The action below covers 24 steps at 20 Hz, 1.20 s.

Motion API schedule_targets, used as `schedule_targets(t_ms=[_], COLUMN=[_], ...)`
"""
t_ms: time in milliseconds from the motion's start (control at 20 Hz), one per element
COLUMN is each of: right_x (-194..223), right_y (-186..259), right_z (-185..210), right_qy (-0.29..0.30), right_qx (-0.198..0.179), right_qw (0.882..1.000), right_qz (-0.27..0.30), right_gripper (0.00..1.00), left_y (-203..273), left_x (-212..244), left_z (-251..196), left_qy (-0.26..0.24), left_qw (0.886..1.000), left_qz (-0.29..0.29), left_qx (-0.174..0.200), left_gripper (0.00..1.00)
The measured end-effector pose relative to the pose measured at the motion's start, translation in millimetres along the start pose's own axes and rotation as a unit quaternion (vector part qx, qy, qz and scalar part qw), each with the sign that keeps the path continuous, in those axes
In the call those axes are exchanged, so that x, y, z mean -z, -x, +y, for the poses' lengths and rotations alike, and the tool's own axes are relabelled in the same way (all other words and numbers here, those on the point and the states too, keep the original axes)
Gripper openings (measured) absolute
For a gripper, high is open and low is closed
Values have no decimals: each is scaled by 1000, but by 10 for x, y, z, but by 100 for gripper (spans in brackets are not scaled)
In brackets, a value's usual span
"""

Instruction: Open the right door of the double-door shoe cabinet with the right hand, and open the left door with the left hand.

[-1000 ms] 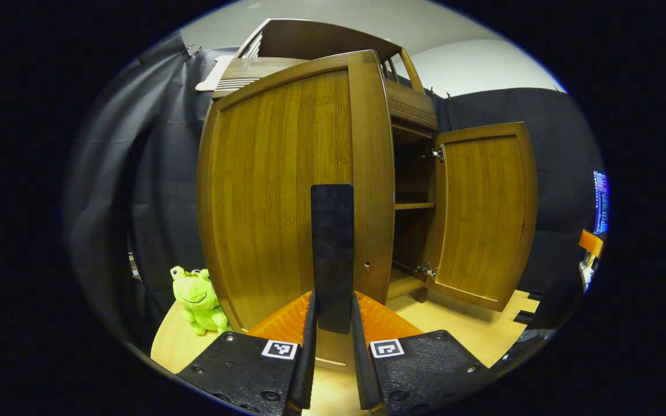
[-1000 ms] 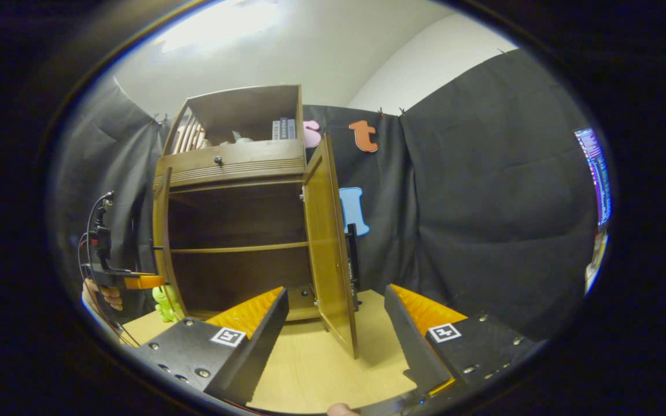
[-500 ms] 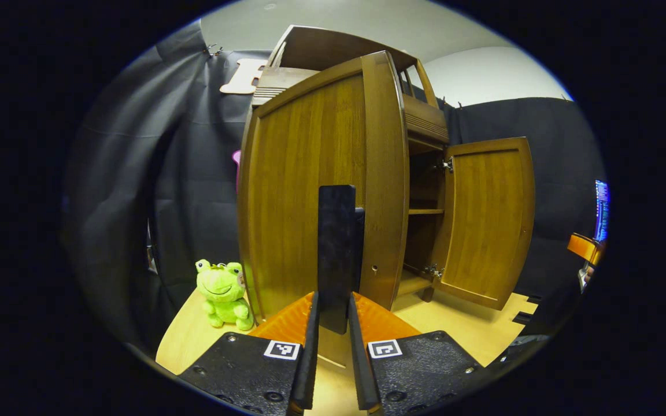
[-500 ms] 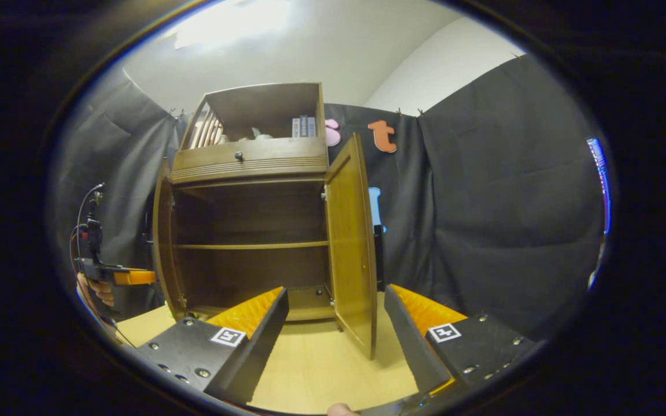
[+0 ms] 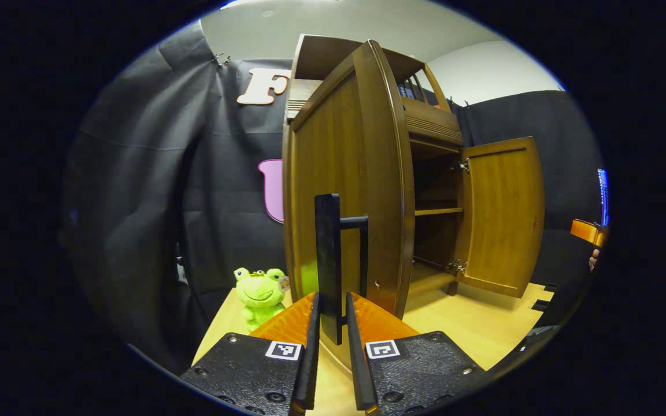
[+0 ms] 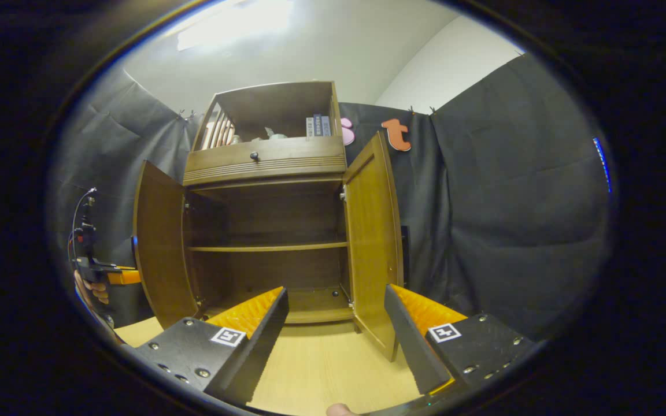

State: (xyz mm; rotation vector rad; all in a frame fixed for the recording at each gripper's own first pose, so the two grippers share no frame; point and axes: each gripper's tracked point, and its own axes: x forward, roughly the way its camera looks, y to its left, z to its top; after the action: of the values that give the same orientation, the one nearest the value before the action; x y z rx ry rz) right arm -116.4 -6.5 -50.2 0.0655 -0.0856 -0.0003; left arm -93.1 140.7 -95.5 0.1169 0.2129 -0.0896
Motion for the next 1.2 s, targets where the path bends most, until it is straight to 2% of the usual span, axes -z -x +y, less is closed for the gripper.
schedule_targets(t_ms=[150,200,250,300,400,450,500,600,650,750,800,850,950,1000,1150,1200], right_x=[-19,-42,-44,-50,-68,-83,-97,-96,-95,-73,-70,-67,-79,-80,-108,-124], right_y=[-15,-25,-31,-31,-14,-20,-29,-49,-62,-83,-89,-87,-113,-114,-122,-118], right_z=[71,66,17,-16,-51,-53,-51,-57,-75,-89,-86,-75,-69,-78,-88,-103], right_qy=[15,20,22,22,18,16,15,13,12,9,9,9,11,10,6,4], right_qx=[-7,-3,2,6,12,13,11,12,15,19,19,19,17,18,16,18], right_qw=[1000,1000,1000,1000,1000,1000,1000,1000,1000,1000,1000,1000,1000,1000,1000,1000], right_qz=[1,-1,0,1,0,-1,-1,-1,-1,2,3,3,2,2,0,-2], right_gripper=[99,99,99,99,99,99,99,99,99,95,99,95,95,99,99,99], left_y=[24,47,50,49,83,102,121,179,201,243,292,313,404,451,514,527], left_x=[-2,9,-5,-2,4,0,-14,-24,-44,-76,-91,-83,-141,-165,-250,-287], left_z=[251,317,382,454,575,595,573,577,598,604,635,671,669,668,689,689], left_qy=[-3,-1,9,21,49,65,79,89,84,77,70,64,60,58,49,47], left_qw=[1000,1000,1000,1000,999,998,997,996,996,997,997,998,998,998,997,996], left_qz=[0,-3,-3,-1,3,2,2,1,-1,-4,-3,-1,-5,-7,-8,-10], left_qx=[-13,-10,-9,-10,-10,-4,8,15,11,2,-11,-22,-36,-40,-66,-74], left_gripper=[25,14,14,20,21,28,29,18,19,37,43,49,62,65,75,87])
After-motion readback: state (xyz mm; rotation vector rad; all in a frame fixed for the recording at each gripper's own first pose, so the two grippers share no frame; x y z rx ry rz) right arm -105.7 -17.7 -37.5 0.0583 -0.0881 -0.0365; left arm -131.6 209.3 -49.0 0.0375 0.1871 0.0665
